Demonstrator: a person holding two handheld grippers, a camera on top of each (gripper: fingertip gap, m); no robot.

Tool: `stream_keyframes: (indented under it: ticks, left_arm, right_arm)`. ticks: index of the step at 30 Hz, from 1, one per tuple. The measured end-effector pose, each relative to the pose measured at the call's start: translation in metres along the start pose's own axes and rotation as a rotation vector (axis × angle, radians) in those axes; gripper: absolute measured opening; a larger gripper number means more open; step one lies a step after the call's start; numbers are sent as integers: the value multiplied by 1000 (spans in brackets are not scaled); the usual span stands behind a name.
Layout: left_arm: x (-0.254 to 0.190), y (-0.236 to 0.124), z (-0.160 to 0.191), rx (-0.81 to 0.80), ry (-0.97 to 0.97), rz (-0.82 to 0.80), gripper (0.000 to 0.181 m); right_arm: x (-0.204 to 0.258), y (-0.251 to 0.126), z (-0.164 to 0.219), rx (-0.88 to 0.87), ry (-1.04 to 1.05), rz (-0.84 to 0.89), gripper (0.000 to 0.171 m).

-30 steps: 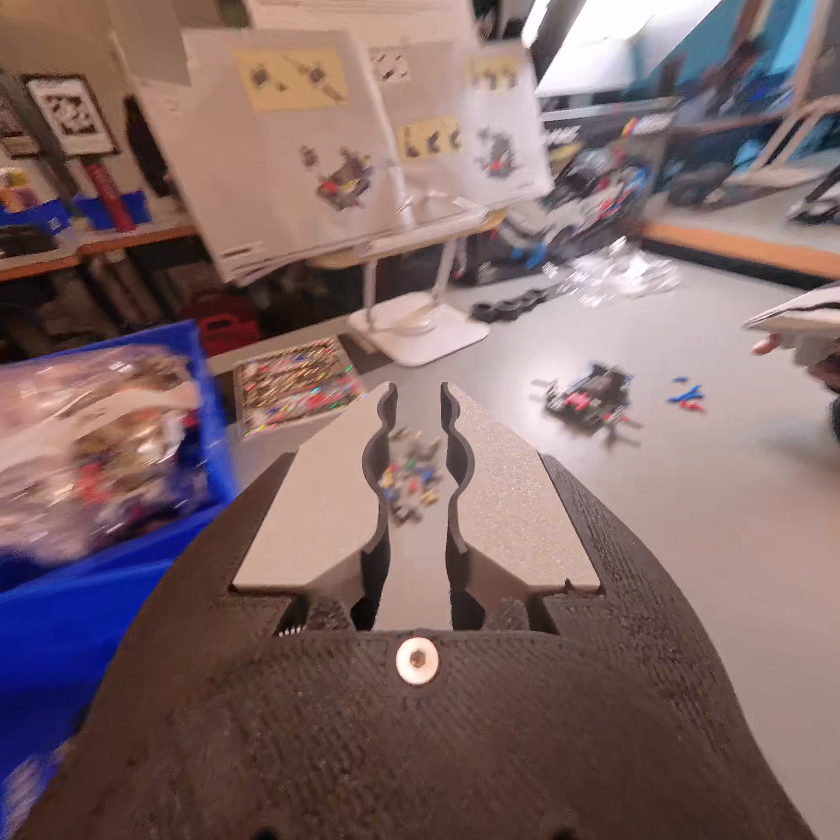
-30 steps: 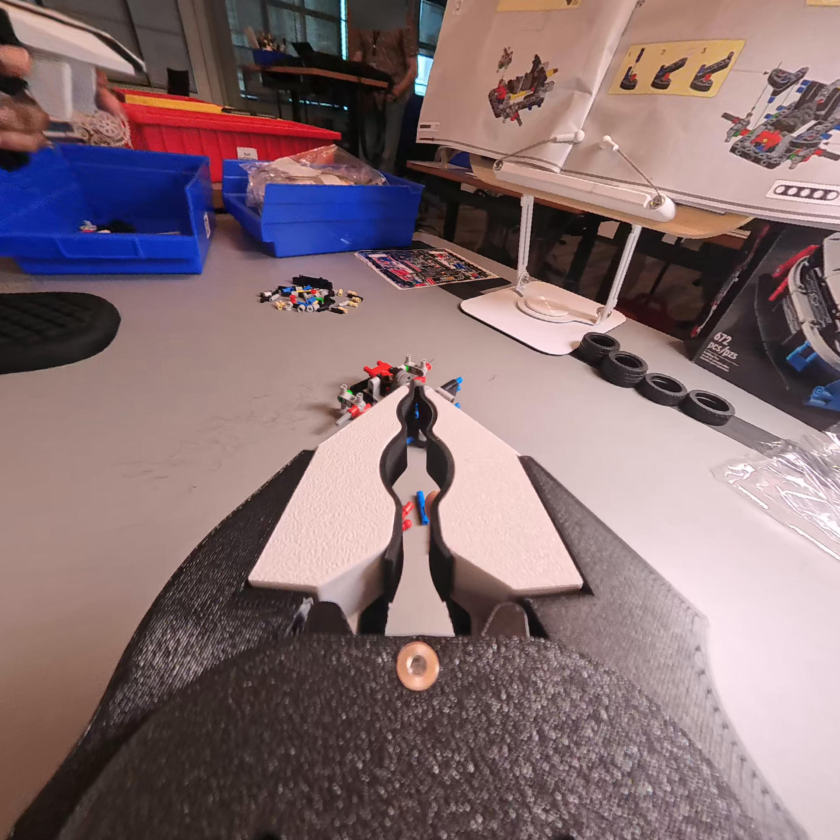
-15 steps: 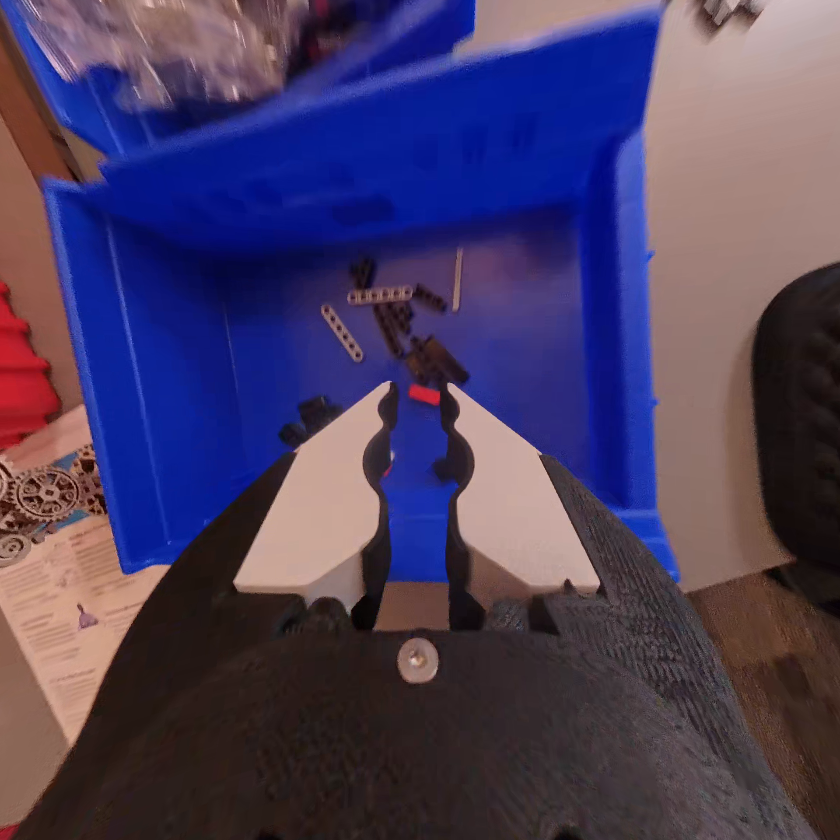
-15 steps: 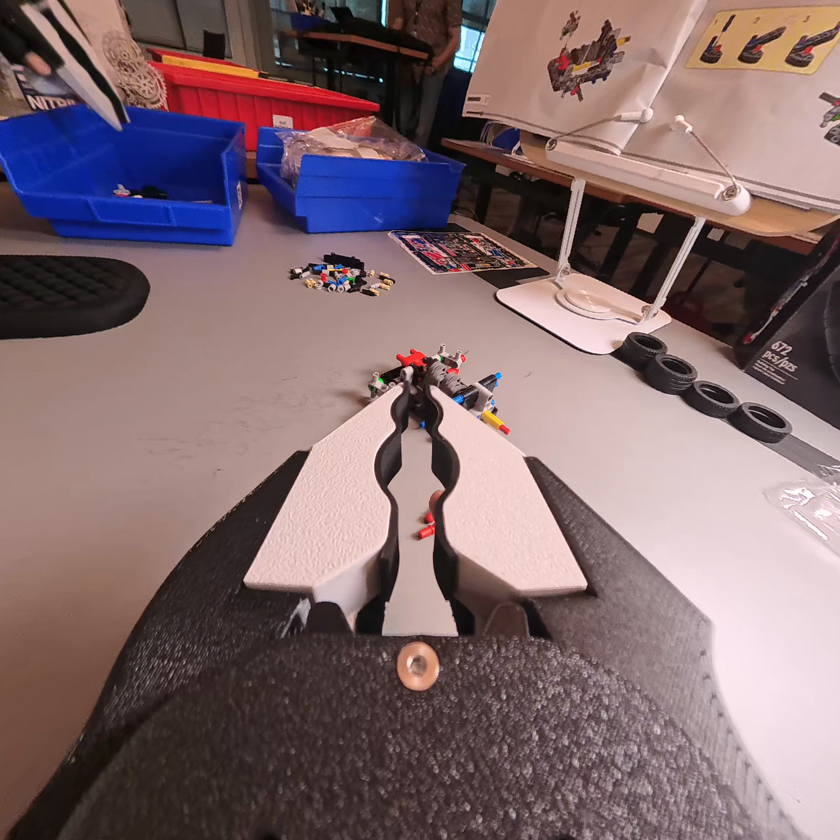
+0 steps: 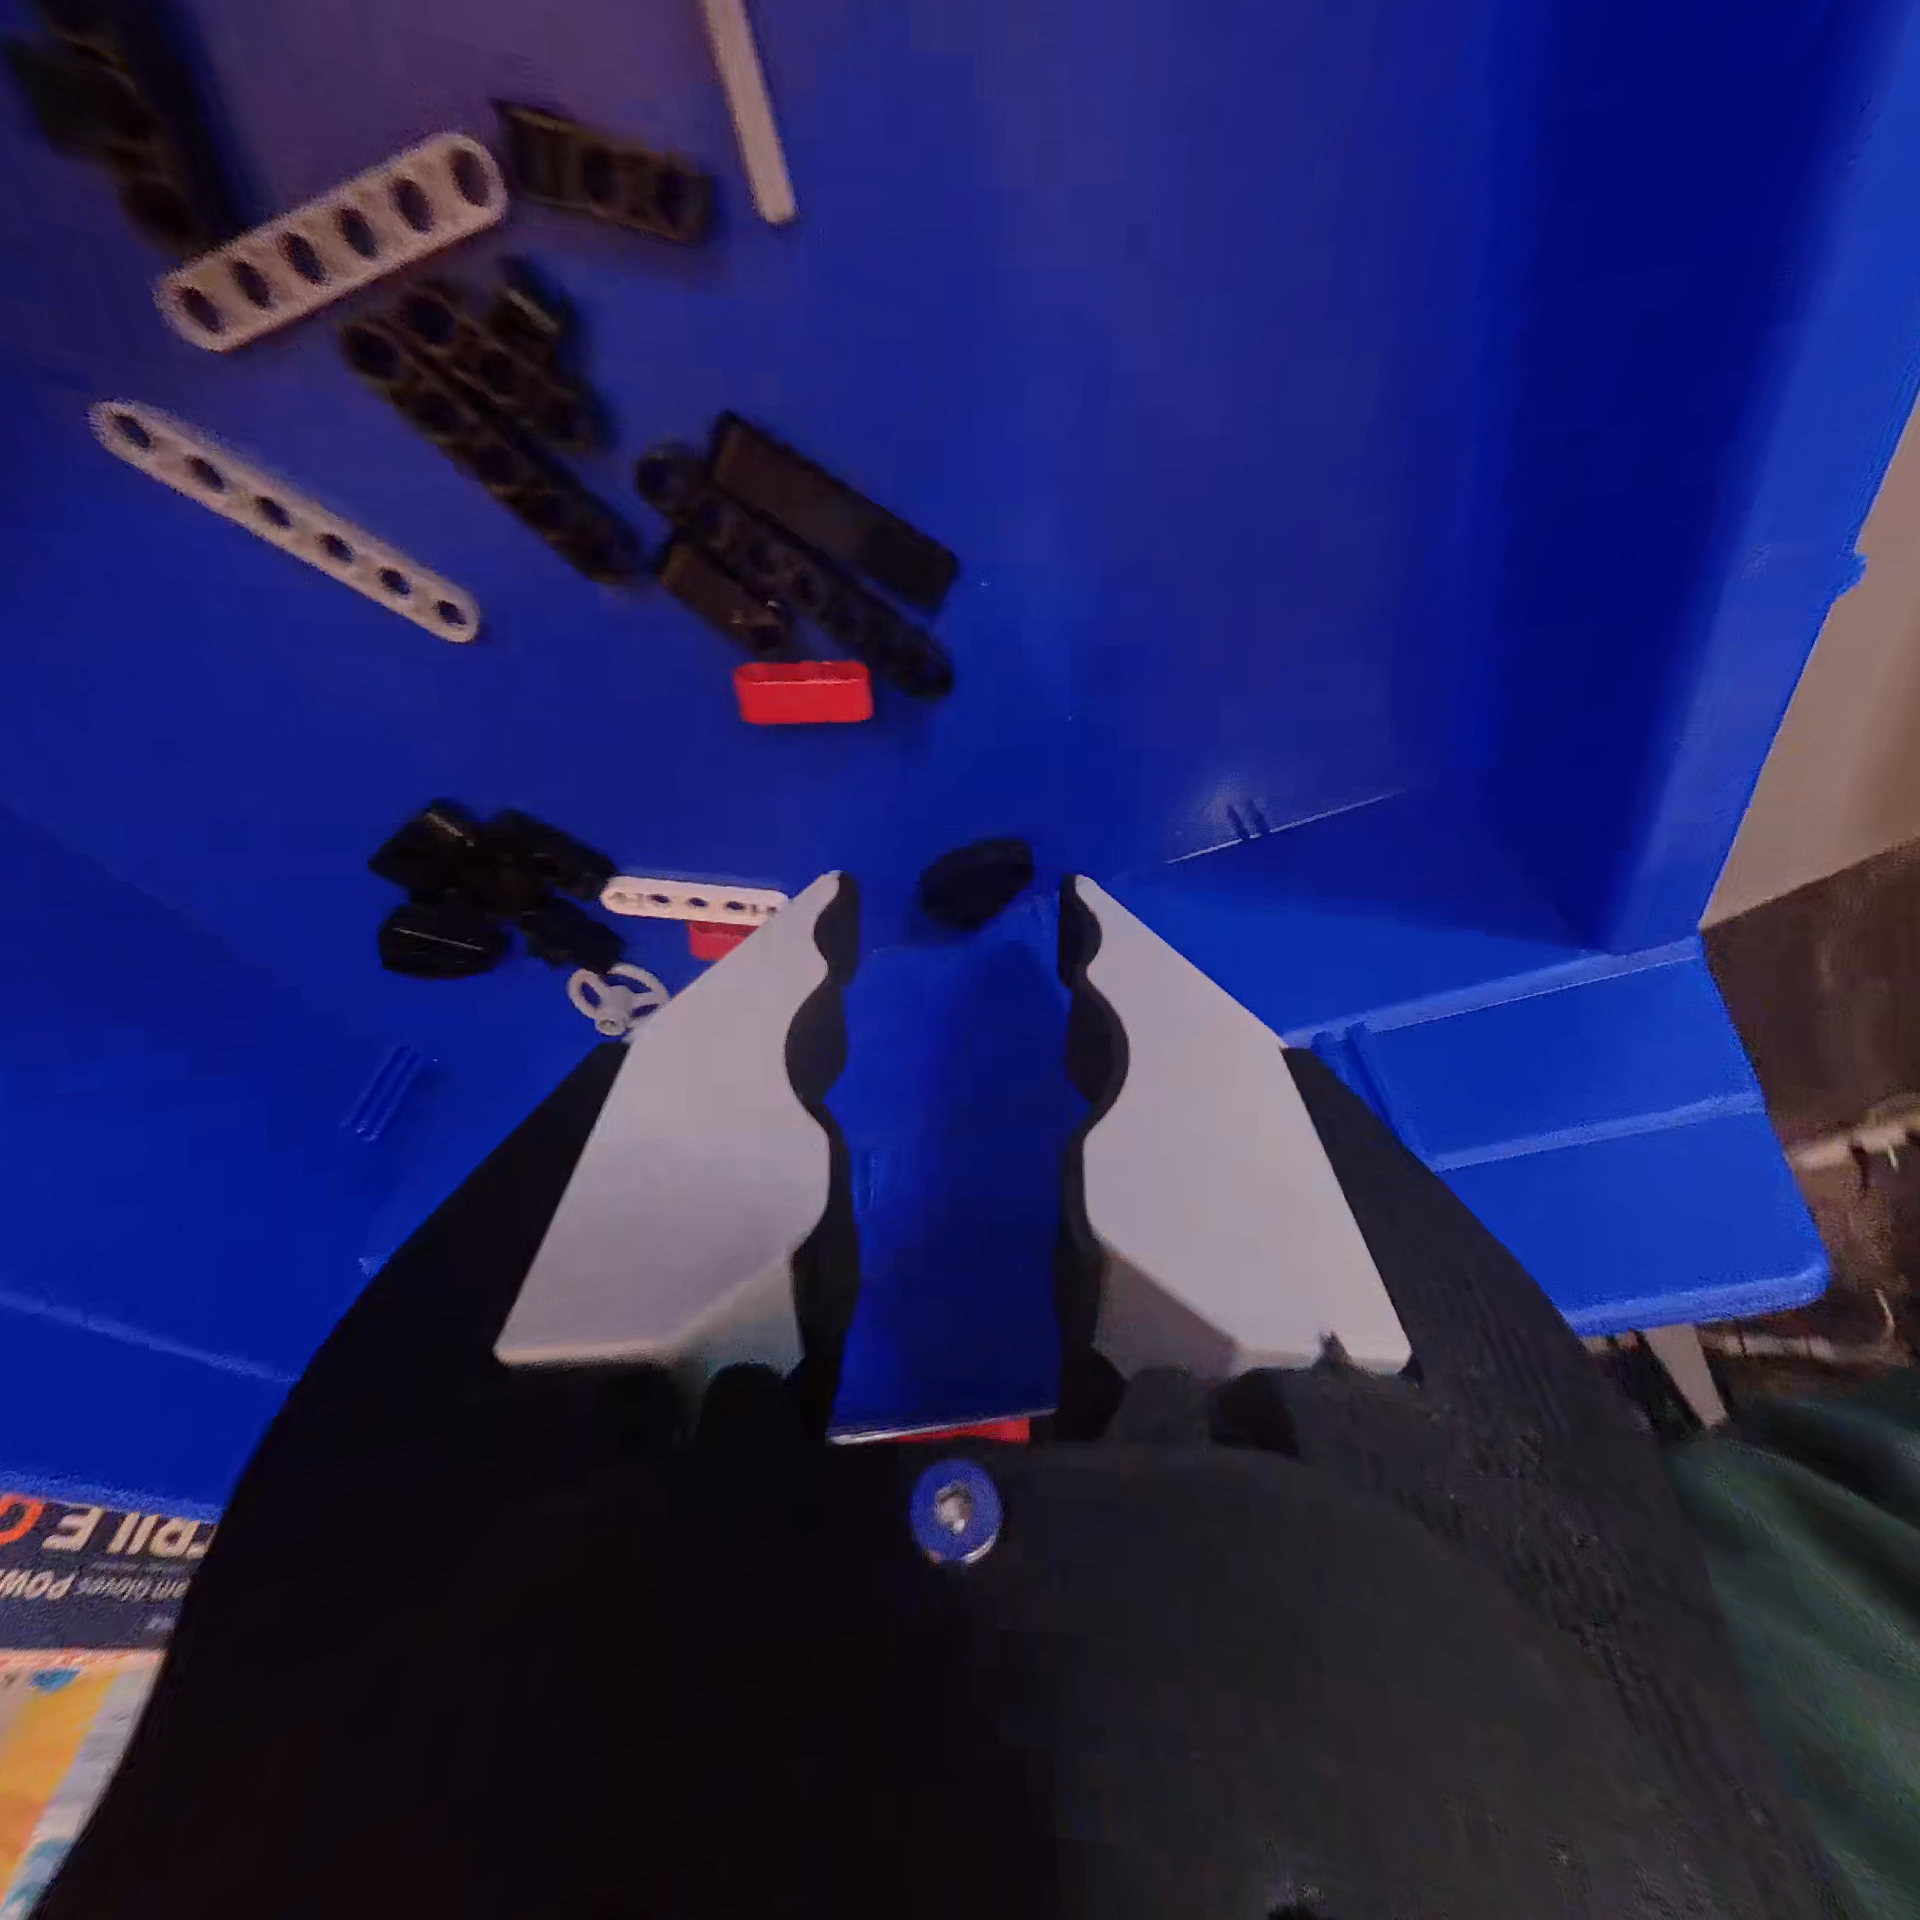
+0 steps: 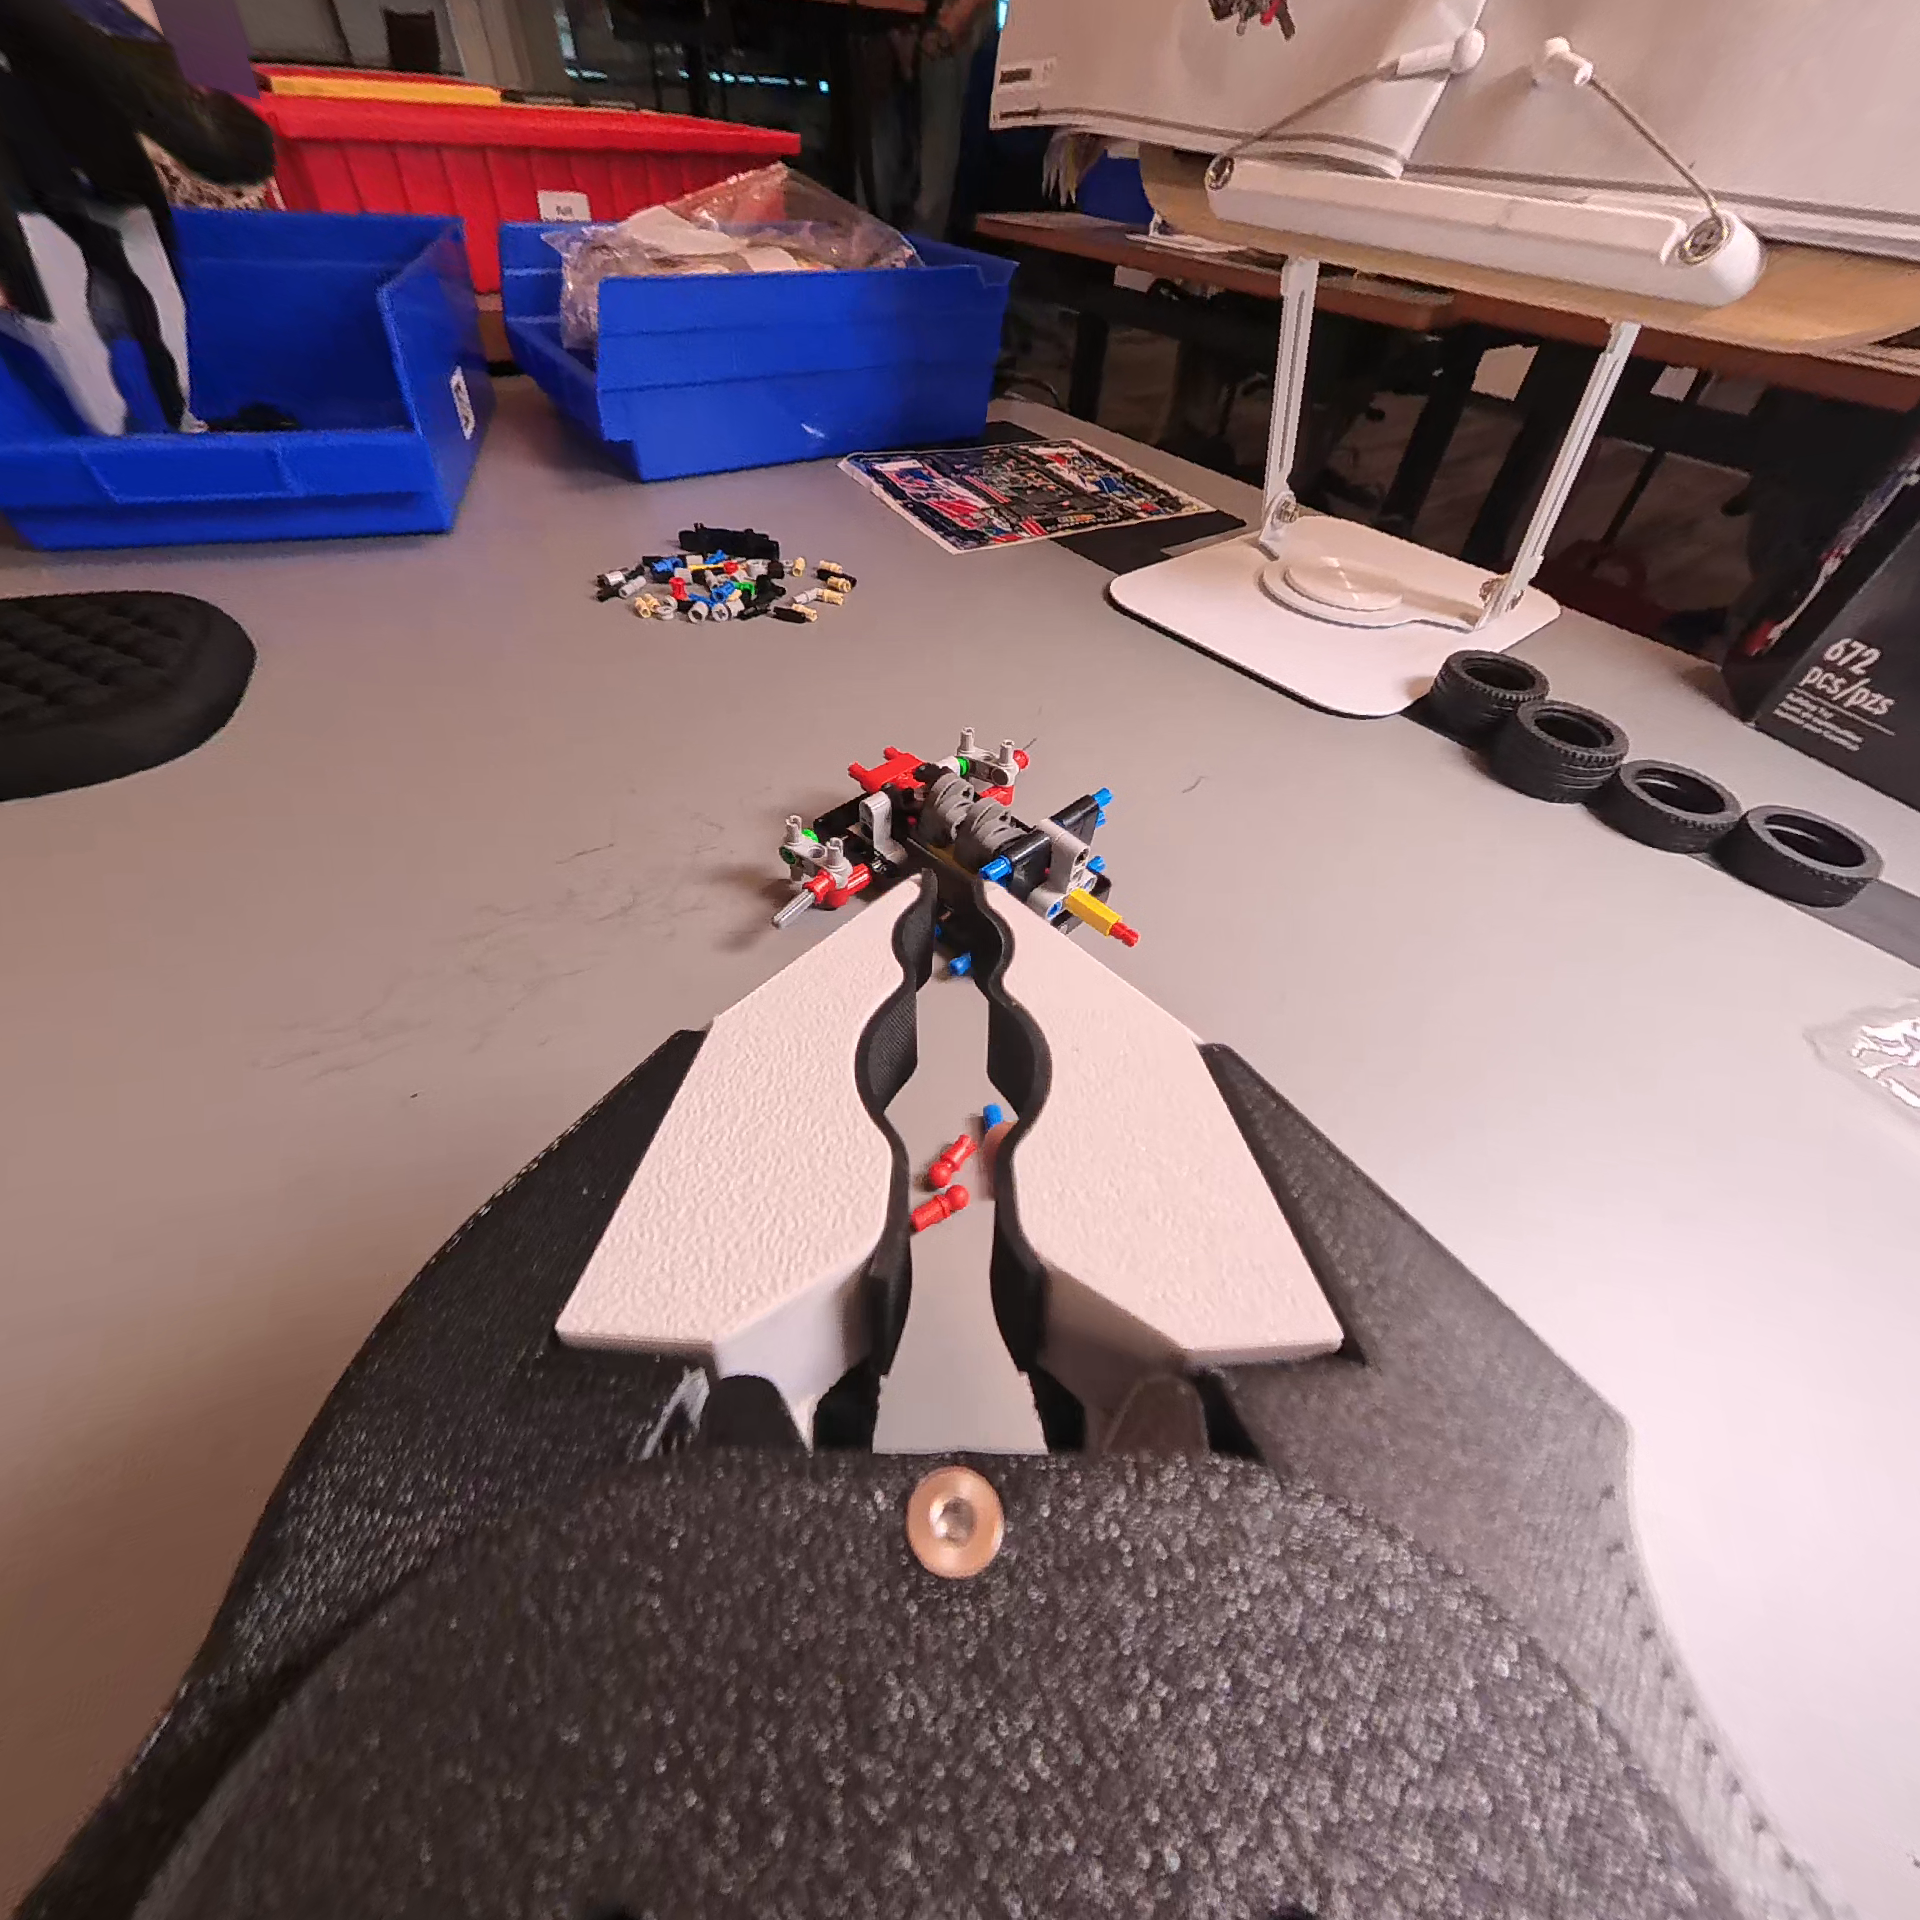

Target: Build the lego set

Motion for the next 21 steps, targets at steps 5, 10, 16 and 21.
stream_keyframes:
  ticks: [5, 10, 16, 21]
  left_arm:
    - [-4, 12, -6, 219, 27, -14, 39]
    - [-7, 26, -11, 316, 36, -47, 20]
    - [-8, 23, -7, 257, 12, -50, 12]
    - [-6, -15, -11, -12, -4, -155, 11]
  right_arm:
    - [-4, 0, 1, -3, 5, 10, 3]
    - [-7, -7, -1, -27, -4, 22, 3]
    - [-8, -14, -8, -58, -25, 30, 3]
    - [-3, -19, -13, -94, -52, 16, 2]
Point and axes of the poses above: each gripper's, where its closed fingertips meet, y out along the fingers, z out of its underside, x = y × z across the jaws, the point moved 9 cm from there along -y, back along the fingers, and after that the axes turned 1 degree about z, right-handed, at the moved point
